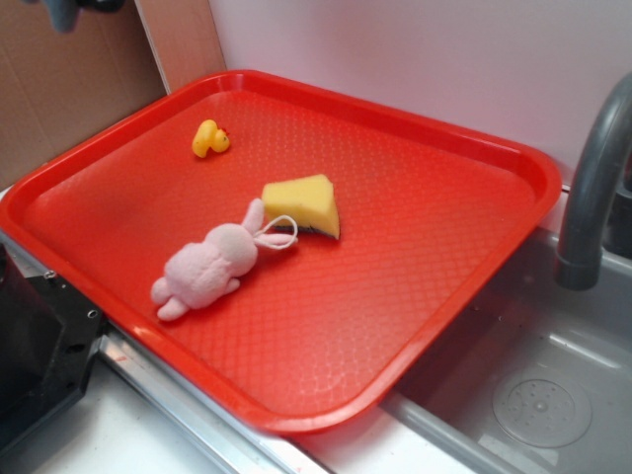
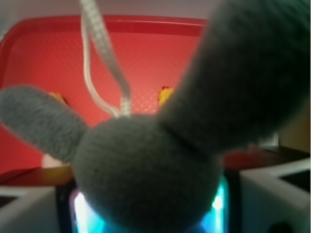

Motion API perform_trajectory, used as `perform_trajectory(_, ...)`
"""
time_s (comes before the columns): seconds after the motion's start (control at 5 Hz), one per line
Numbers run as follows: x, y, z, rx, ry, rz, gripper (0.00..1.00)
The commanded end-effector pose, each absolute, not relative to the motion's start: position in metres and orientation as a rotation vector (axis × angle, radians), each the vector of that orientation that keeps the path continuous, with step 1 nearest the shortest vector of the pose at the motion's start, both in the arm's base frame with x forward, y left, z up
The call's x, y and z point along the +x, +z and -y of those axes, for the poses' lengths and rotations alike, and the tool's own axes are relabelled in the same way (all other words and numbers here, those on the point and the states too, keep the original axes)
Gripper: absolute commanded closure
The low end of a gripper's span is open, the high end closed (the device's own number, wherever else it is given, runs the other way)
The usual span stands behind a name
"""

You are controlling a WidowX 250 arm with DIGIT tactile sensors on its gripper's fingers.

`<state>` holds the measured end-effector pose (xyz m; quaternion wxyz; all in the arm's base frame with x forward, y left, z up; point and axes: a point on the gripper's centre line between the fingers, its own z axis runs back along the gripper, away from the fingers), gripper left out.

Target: Grab the gray animal.

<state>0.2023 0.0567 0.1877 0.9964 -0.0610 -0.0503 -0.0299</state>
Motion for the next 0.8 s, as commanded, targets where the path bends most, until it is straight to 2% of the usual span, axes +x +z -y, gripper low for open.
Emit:
perform_trajectory(0.0, 0.224, 0.212, -0.012, 0.087, 0.275, 0.126, 1.0)
perform_trajectory(0.2, 0.221, 0.211, 0.0, 0.103, 0.355, 0.137, 1.0)
perform_trajectory(0.4, 0.213, 0.206, 0.009, 0.026, 0.287, 0.116, 1.0)
perform_trajectory(0.6, 0.209, 0.2, 0.014, 0.032, 0.261, 0.111, 1.0)
